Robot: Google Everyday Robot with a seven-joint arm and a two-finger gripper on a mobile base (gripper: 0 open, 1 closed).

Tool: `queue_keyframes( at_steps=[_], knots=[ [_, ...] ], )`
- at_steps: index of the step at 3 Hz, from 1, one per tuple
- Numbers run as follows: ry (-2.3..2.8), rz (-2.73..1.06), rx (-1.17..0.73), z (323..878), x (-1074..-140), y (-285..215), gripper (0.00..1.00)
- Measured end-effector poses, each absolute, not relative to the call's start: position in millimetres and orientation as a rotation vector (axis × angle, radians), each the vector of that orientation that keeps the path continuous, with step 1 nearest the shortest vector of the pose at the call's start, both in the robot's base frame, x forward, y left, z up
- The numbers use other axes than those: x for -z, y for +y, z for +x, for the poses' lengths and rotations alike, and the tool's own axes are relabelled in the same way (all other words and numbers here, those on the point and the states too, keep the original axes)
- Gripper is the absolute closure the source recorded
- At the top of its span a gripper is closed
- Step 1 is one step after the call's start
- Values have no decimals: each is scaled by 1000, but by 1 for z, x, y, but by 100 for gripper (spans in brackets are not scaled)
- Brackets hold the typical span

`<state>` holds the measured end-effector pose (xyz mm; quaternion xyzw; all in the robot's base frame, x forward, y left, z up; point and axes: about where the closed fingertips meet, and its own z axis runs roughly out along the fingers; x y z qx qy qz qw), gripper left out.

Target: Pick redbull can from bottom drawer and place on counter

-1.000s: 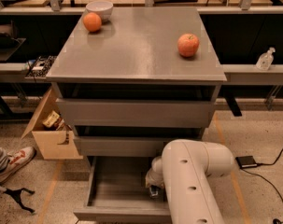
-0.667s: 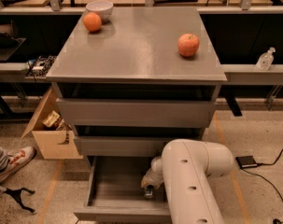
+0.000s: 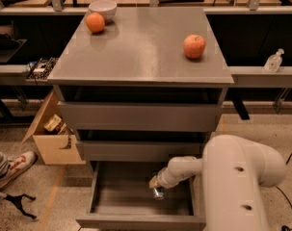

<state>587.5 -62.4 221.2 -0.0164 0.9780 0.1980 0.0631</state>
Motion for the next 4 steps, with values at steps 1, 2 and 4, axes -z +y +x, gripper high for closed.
queue_keyframes(
  at_steps=[1, 2, 4],
  knots=[
    [2875, -69, -649, 573, -282, -87, 100],
    [2816, -77, -667, 558, -330, -110, 100],
    [2744, -129, -648, 556, -372, -115, 100]
  ],
)
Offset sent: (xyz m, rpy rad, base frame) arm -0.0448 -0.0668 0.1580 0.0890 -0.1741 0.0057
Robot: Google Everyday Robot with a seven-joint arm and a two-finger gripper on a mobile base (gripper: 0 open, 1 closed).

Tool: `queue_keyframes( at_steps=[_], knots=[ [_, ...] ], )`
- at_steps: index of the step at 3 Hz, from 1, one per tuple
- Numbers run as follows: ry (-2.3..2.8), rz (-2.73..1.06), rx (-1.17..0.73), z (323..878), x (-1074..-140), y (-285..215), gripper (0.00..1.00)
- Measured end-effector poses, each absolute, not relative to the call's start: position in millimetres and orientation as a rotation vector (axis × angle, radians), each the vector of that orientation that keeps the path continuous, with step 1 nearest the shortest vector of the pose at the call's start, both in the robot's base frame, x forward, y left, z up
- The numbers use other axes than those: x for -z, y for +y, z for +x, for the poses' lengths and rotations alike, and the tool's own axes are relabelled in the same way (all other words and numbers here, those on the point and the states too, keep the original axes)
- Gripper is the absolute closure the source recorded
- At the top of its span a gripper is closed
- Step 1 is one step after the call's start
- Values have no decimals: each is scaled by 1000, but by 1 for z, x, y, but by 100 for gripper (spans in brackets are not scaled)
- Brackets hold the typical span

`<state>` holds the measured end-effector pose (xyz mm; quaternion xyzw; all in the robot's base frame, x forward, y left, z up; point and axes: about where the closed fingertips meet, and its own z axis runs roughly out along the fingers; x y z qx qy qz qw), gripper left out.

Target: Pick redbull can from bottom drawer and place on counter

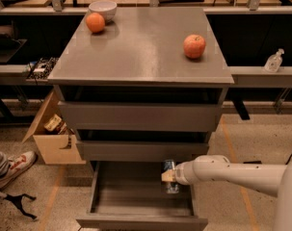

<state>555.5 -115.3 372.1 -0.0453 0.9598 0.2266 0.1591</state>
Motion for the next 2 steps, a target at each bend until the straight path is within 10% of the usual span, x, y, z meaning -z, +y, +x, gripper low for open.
queue_keyframes(
  at_steps=[2],
  knots=[
    [2518, -221, -528, 539, -488, -138, 100]
  ],
)
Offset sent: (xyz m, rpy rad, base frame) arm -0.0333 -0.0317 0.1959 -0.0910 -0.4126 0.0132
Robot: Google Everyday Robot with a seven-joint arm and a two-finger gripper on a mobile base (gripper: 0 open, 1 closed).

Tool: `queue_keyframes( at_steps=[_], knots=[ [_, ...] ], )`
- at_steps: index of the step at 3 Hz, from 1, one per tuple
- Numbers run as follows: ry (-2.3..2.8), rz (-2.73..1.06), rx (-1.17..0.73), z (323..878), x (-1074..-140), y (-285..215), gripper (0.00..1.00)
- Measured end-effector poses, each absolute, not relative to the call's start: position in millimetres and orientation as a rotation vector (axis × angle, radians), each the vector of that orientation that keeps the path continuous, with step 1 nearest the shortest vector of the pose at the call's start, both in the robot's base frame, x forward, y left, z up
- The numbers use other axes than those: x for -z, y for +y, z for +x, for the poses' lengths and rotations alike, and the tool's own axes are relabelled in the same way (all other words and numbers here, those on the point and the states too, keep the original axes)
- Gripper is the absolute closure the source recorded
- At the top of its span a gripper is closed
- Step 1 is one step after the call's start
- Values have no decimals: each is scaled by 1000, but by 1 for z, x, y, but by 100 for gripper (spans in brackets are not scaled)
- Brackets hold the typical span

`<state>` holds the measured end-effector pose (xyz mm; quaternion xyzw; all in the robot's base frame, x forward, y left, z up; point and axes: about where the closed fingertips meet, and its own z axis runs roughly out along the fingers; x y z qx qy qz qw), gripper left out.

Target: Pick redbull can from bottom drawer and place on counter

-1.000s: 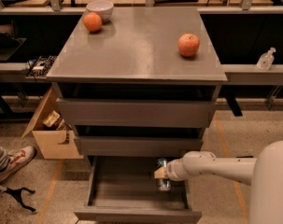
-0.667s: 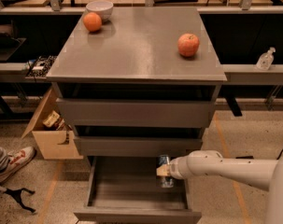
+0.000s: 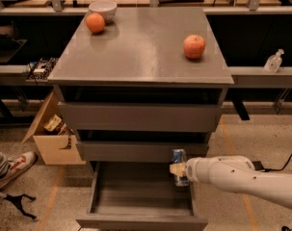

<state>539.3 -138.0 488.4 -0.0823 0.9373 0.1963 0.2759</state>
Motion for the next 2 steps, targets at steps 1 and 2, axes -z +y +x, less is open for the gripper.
queue_keyframes(
  at_steps=[1, 2],
  knots=[
    [2435, -253, -488, 537, -532, -143, 100],
    [2373, -302, -438, 537, -575, -141, 100]
  ],
)
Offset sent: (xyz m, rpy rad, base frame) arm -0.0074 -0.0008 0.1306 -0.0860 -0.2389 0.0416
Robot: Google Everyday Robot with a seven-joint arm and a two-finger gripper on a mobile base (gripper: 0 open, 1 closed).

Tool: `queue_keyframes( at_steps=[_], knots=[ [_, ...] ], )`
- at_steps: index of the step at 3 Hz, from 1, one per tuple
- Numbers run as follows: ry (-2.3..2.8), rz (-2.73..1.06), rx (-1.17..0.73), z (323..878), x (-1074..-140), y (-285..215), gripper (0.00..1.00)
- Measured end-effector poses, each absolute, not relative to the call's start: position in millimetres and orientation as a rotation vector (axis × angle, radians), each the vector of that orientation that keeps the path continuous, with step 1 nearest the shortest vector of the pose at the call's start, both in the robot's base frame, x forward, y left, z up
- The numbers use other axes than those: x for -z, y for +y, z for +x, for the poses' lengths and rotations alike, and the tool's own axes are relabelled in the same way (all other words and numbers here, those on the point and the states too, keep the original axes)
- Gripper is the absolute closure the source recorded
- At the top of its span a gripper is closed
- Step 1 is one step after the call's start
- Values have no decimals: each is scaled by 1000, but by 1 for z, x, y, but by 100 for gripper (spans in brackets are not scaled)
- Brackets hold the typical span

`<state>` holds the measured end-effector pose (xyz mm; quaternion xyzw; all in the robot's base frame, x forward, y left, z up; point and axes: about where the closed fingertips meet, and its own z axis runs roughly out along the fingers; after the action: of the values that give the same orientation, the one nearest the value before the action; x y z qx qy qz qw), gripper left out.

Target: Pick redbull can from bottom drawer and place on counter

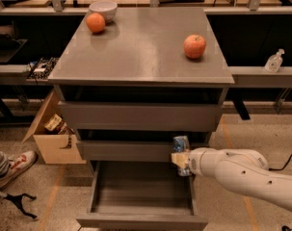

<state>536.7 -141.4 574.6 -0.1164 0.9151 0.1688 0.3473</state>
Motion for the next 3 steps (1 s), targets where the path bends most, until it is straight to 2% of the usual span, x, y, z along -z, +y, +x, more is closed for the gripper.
queue_keyframes(
  at_steps=[1, 3],
  knots=[
    [2373, -302, -438, 537, -575, -141, 100],
    [2155, -326, -396, 543, -654, -147, 100]
  ],
)
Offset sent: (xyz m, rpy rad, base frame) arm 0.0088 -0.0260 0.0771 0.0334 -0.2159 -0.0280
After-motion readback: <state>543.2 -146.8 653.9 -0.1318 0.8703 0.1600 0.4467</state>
